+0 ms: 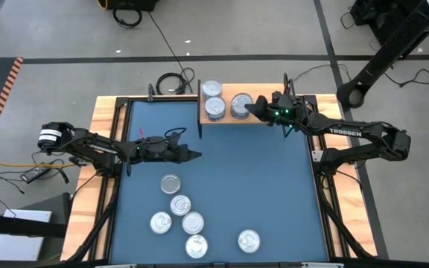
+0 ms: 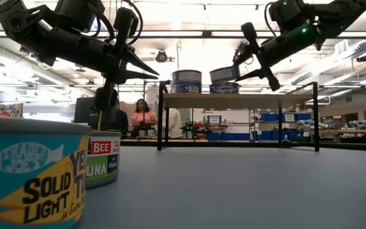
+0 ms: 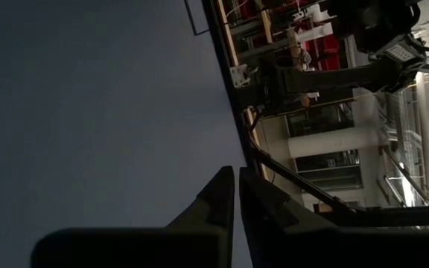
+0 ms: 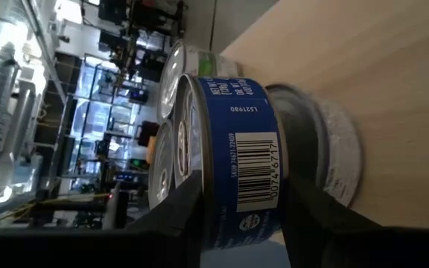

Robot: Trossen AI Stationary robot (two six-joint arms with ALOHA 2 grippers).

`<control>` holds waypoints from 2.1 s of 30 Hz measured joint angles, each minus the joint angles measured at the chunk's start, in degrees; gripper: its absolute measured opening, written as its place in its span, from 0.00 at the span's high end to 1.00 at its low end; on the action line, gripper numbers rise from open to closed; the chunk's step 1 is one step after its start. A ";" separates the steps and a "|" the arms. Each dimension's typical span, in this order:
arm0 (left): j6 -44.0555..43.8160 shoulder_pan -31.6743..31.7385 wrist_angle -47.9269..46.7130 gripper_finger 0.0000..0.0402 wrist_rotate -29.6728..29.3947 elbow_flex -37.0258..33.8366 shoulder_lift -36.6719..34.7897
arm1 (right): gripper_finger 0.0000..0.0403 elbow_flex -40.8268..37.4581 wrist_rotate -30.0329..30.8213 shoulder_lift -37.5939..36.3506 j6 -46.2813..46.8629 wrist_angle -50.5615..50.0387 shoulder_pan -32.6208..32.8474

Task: Stack canned seafood by type on shelf
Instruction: Stack the blue tuna can on top of the blue tuna can on the shelf

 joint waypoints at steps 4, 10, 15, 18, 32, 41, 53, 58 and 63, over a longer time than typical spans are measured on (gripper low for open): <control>0.00 0.00 -0.75 0.93 -0.02 0.00 -0.03 | 0.67 0.02 -1.98 -0.02 0.09 0.81 -1.10; -0.02 0.00 -1.14 0.93 -0.04 0.00 -0.04 | 0.67 0.02 -3.25 0.03 0.54 0.85 -2.09; 0.01 0.00 -1.24 0.93 -0.04 0.00 -0.04 | 0.67 0.17 -6.08 2.86 1.48 3.35 -2.18; 0.02 0.00 -1.23 0.93 -0.05 0.02 -0.04 | 0.67 0.15 -5.66 3.78 2.21 6.39 -2.09; 0.00 0.00 -1.23 0.93 -0.09 0.02 -0.04 | 0.67 0.02 -7.43 1.92 1.68 2.80 -3.21; 0.00 -0.02 -1.24 0.93 -0.71 0.02 -0.04 | 0.67 0.11 -6.91 1.86 1.20 1.23 -3.51; 0.07 -0.02 -1.25 0.93 -0.74 0.02 -0.04 | 0.61 0.17 -5.59 1.84 3.53 0.67 -3.84; 0.12 -0.01 -1.25 0.93 -0.74 0.02 -0.04 | 0.48 0.17 -6.23 1.81 2.76 0.61 -3.84; 0.17 -0.02 -1.25 0.93 -0.74 0.02 -0.04 | 0.46 0.15 -7.40 1.82 0.90 0.61 -3.86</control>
